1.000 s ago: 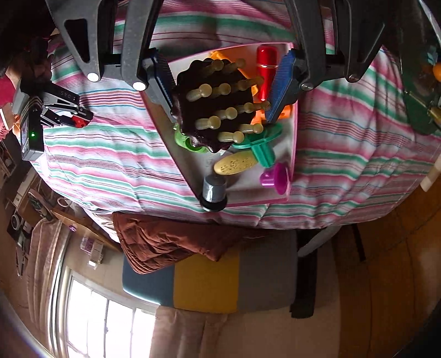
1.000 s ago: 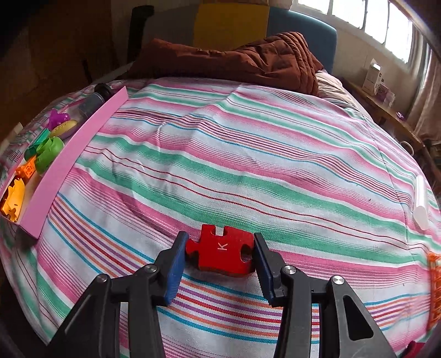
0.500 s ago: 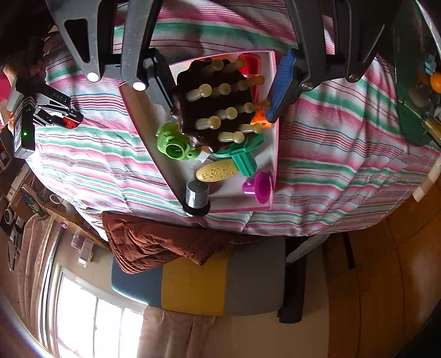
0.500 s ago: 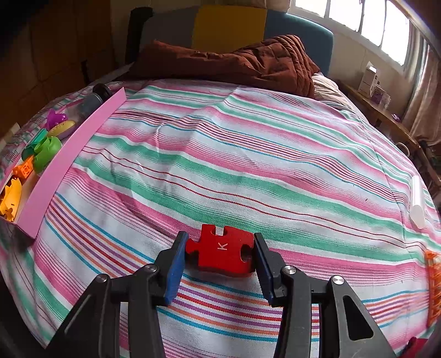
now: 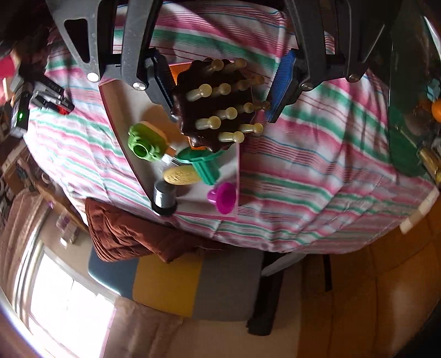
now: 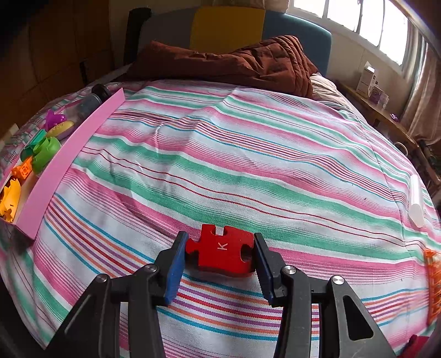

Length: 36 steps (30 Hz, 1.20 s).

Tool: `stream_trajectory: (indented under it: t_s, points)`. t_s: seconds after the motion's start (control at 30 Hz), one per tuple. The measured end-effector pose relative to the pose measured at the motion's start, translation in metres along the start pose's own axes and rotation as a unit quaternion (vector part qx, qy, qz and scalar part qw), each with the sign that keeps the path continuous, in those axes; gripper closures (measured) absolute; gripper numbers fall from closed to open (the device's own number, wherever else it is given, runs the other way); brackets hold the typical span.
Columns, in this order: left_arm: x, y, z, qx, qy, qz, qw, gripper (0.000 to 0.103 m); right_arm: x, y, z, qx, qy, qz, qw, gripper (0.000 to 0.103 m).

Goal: Organize rigid objects
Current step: 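Carry the brown spiky ball over the tray with the left gripper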

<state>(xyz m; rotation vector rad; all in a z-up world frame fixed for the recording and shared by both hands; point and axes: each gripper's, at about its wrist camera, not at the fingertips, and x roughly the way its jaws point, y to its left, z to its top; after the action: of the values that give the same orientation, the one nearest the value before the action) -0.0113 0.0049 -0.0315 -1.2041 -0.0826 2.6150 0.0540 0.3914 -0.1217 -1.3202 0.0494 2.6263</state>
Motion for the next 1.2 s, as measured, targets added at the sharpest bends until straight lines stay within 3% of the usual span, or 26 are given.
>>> stream_trajectory:
  t_s: [0.17,0.33,0.67,0.93,1.2]
  points:
    - [0.0,0.013,0.008,-0.03,0.003,-0.024,0.9993,0.04,0.0,0.0,0.0,0.0,-0.001,0.0,1.0,0.056]
    - [0.018,0.005,0.015,-0.054,0.035,-0.073,0.9953,0.04,0.0,0.0,0.0,0.0,-0.001,0.0,1.0,0.056]
    - [0.054,-0.031,0.024,-0.048,0.078,-0.124,0.988,0.04,0.0,-0.002,0.0,0.004,-0.003,0.001,1.0,0.056]
    - [0.097,-0.052,0.035,-0.028,0.104,-0.112,0.9878,0.04,0.001,-0.001,0.001,0.006,-0.002,0.001,1.0,0.056]
    - [0.123,-0.058,0.05,0.006,0.105,-0.09,0.9904,0.041,0.001,-0.001,0.001,0.007,-0.001,0.001,1.0,0.056]
